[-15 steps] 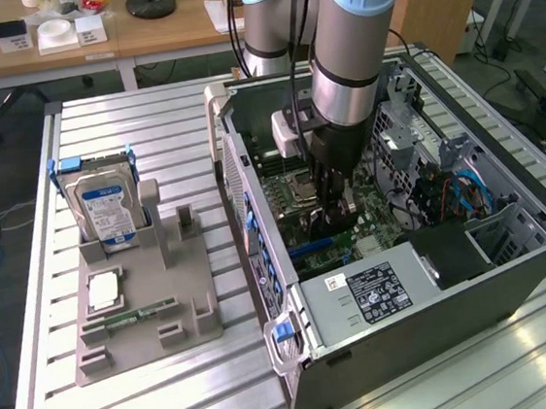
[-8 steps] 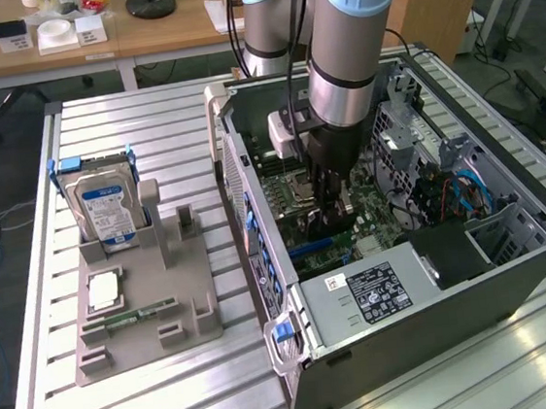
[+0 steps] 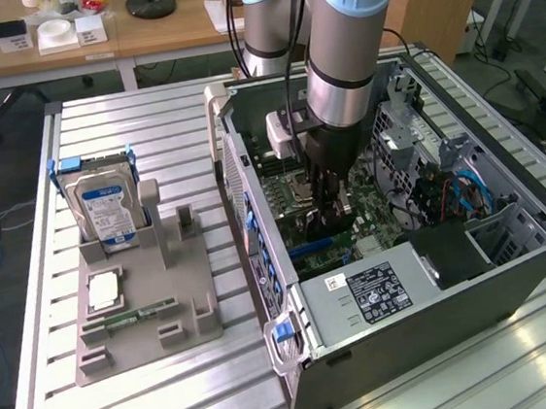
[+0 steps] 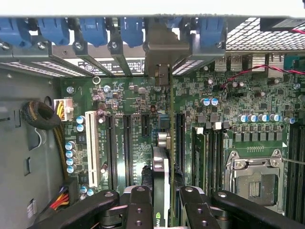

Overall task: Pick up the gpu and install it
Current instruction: 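Insert the gpu into the slot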

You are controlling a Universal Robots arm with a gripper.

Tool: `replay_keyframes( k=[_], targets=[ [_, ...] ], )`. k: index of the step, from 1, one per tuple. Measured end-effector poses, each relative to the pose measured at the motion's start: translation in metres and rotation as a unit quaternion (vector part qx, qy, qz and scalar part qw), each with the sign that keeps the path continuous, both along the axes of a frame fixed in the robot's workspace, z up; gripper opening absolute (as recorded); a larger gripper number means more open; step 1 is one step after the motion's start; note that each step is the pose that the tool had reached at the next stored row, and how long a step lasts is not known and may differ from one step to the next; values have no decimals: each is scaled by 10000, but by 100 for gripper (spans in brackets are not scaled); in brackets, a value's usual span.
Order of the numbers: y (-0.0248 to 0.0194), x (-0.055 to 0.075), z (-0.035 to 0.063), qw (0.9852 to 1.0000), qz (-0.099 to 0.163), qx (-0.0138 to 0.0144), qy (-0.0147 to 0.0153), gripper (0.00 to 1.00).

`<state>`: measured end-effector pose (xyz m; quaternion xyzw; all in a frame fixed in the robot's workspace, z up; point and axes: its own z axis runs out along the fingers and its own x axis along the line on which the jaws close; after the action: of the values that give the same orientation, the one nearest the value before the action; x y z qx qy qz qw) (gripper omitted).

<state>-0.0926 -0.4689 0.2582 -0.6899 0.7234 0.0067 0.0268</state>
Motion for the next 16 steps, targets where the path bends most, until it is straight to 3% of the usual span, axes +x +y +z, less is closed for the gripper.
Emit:
replay_keyframes(
  k=[16],
  targets=[
    [0, -16, -92, 10000, -22, -1, 1, 27]
  ],
)
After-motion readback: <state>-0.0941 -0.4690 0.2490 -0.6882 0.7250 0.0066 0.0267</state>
